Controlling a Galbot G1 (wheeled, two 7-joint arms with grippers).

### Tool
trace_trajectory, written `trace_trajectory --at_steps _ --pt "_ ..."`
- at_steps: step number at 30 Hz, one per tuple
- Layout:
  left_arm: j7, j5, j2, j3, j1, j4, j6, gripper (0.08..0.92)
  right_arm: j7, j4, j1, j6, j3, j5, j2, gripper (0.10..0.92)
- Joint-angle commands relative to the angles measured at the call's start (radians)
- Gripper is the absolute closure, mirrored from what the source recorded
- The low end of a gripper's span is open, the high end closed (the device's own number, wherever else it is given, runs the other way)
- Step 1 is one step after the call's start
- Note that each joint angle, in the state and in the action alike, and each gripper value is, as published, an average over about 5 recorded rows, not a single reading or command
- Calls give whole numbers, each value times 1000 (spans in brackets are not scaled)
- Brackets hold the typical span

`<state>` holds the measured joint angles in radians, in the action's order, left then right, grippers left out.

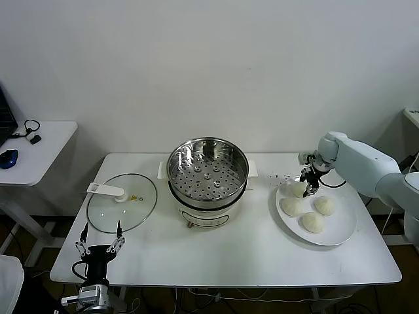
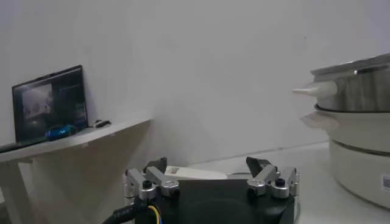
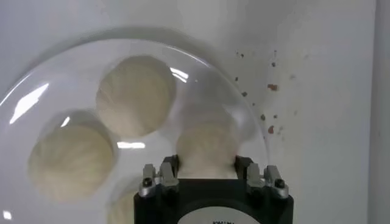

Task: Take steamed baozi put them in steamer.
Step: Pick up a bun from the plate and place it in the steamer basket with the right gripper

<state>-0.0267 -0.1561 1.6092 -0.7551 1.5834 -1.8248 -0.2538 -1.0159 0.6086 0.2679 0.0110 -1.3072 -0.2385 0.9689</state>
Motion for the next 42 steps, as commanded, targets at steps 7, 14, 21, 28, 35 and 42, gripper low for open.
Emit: trace_trajectory --at_steps 7,14,21,28,35,42 --pt "0 -7 49 6 -1 -8 4 177 28 343 404 148 -283 -163 -82 414" --pt "-2 -16 49 12 1 -9 2 177 60 346 555 457 -364 -192 -11 414" --pt "-7 -19 49 13 5 -15 2 177 81 346 652 737 -447 -168 100 369" --pt "-18 -20 49 15 1 -6 1 177 160 346 669 862 -418 -22 240 353" --pt "-20 -19 49 15 -7 3 4 177 193 302 666 862 -459 41 406 355" --pt "-22 -19 49 14 -17 17 1 177 203 223 590 862 -458 46 518 355"
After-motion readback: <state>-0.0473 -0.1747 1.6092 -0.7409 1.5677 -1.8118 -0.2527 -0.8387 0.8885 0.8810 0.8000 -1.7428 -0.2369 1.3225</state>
